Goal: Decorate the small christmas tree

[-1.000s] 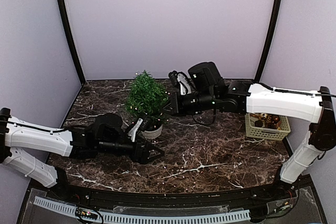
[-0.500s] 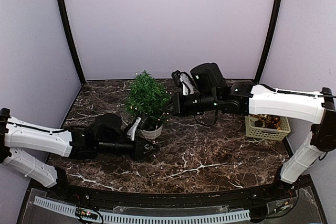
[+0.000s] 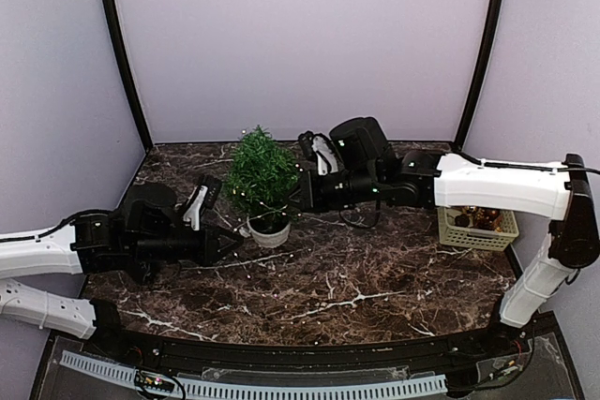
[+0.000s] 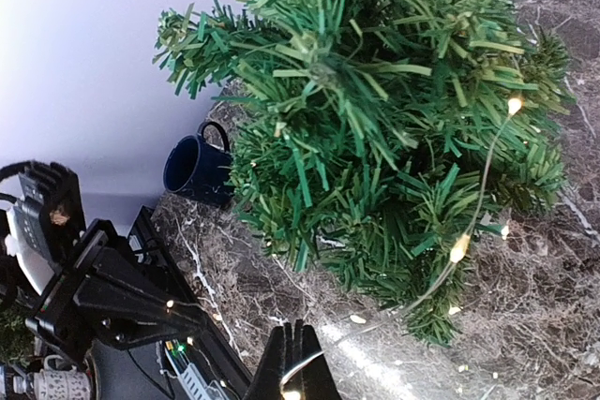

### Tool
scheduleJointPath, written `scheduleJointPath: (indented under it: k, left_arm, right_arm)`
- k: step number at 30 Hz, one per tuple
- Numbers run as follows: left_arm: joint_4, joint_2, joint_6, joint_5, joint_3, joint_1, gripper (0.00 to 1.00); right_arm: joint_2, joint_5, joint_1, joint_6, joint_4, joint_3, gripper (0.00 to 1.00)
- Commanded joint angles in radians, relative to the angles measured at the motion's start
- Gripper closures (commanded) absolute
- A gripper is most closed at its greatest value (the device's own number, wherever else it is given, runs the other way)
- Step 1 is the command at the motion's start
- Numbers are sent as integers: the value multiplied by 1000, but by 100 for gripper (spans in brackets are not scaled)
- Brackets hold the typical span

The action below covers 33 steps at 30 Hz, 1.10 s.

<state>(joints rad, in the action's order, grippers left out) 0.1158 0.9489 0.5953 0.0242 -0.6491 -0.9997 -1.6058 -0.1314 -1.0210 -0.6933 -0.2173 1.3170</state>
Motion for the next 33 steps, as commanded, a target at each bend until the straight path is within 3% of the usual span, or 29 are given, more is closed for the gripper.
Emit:
scheduleJointPath:
  k: [1, 17, 22, 33]
  left_arm:
    - [149, -33, -51, -4, -54, 80, 100]
    - [168, -7, -130, -20, -126, 229, 100]
    - [129, 18, -141, -95, -111, 285, 100]
    - [92, 103, -161, -145, -129, 312, 100]
  right_arm:
    - [-34, 1, -15, -9, 62, 58, 100]
    - [-97, 96, -30, -38, 127, 138, 100]
    - [-116, 128, -30, -26, 119, 159, 100]
    - [-182, 213, -30, 3, 80, 204, 100]
